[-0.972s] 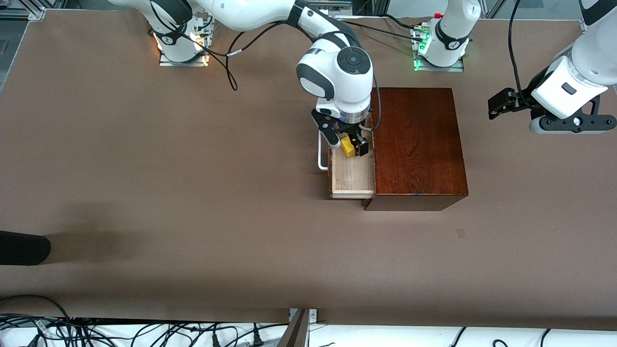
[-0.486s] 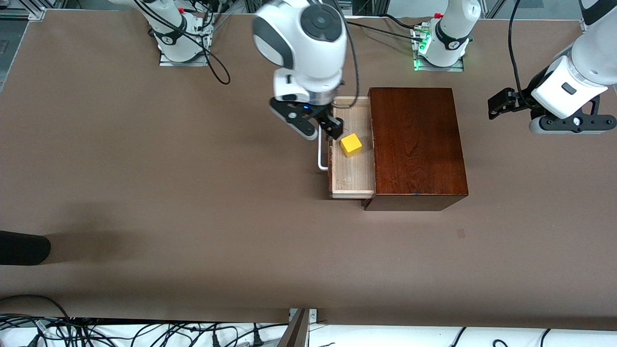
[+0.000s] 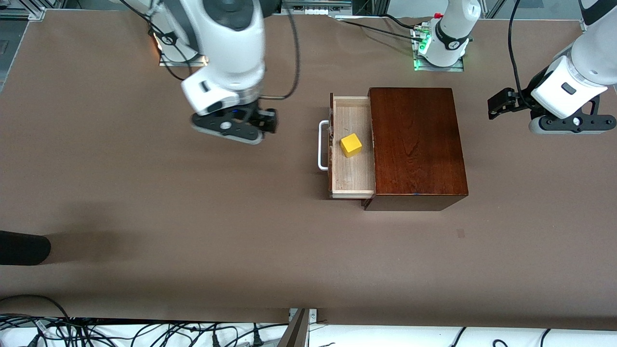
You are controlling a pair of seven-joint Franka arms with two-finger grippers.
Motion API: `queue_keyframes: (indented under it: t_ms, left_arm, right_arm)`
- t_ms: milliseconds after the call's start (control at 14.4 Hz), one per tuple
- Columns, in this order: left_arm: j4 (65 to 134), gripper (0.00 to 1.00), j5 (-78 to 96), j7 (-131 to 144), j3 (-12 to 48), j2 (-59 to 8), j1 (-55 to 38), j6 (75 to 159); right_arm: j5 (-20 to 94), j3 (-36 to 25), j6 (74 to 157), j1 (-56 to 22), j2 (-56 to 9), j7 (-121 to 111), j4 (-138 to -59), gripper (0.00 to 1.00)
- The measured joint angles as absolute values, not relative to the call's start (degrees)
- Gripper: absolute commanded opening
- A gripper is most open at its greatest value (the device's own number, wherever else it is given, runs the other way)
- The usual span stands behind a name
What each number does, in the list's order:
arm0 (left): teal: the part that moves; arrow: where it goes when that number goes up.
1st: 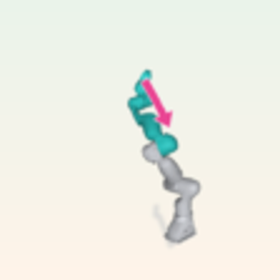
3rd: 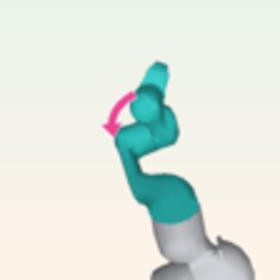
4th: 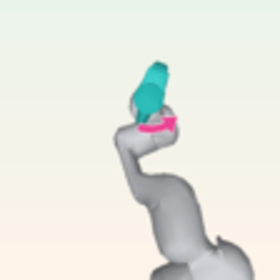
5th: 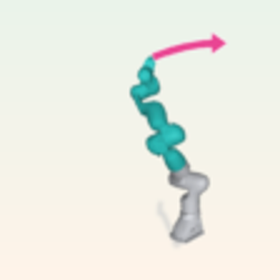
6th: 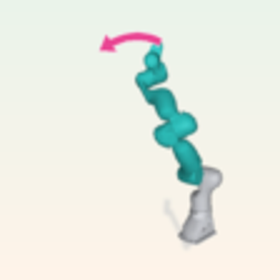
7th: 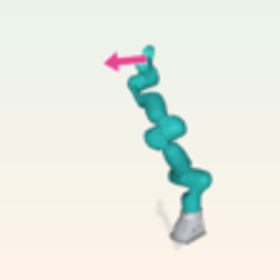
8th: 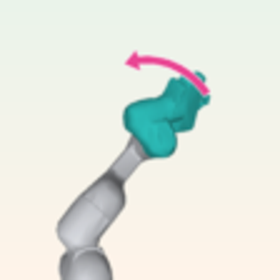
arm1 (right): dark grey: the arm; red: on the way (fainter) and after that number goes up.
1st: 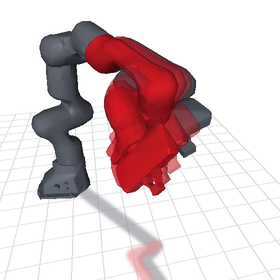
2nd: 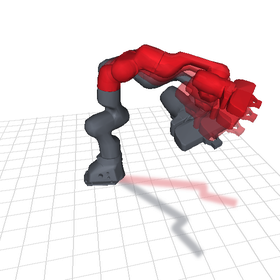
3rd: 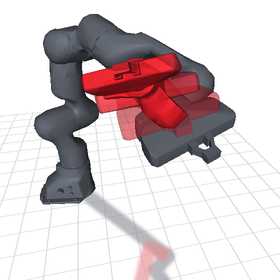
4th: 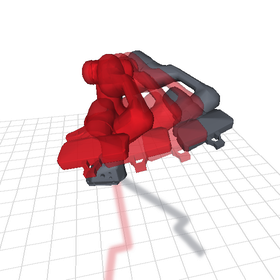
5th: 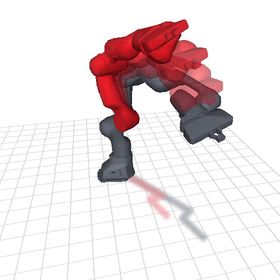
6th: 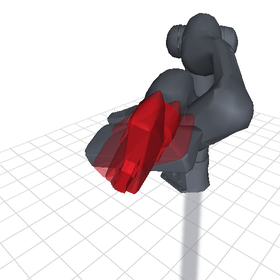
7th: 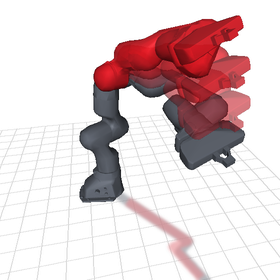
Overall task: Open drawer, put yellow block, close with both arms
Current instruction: 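Open the right gripper and withdraw it toward its rest pose, then move the left gripper to the front of the open drawer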
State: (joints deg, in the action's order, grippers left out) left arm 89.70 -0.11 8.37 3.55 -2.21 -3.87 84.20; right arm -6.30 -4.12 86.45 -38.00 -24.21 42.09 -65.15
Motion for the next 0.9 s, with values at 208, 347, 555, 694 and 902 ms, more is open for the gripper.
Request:
queue_keyframes:
  t_ms: [208, 347, 555, 694, 902]
  left_arm:
    - [89.7, 1.0, -0.1, 8.4, 3.6, -2.2, -3.9, 84.2]
    - [89.7, 1.0, -0.1, 8.3, 3.7, -2.3, -3.9, 84.2]
    - [89.4, 1.0, -0.1, 8.3, 4.2, -4.0, -4.6, 84.6]
    - [88.4, 1.0, -0.1, 8.3, 4.4, -5.0, -5.0, 84.9]
    - [87.4, 1.0, -0.1, 8.2, 4.5, -5.4, -5.3, 85.2]
  right_arm:
    - [-3.4, -12.2, 92.6, -37.5, -15.1, 29.4, -78.5, 1.0]
    - [-3.3, -15.8, 94.9, -37.4, -10.1, 23.5, -86.1, 1.0]
    - [-3.3, -21.3, 96.1, -37.5, -5.7, 13.9, -91.7, 1.0]
    - [-3.2, -25.1, 96.1, -37.5, -4.0, 7.9, -92.9, 1.0]
    - [-3.2, -29.8, 96.1, -37.4, -1.6, 1.4, -95.0, 1.0]
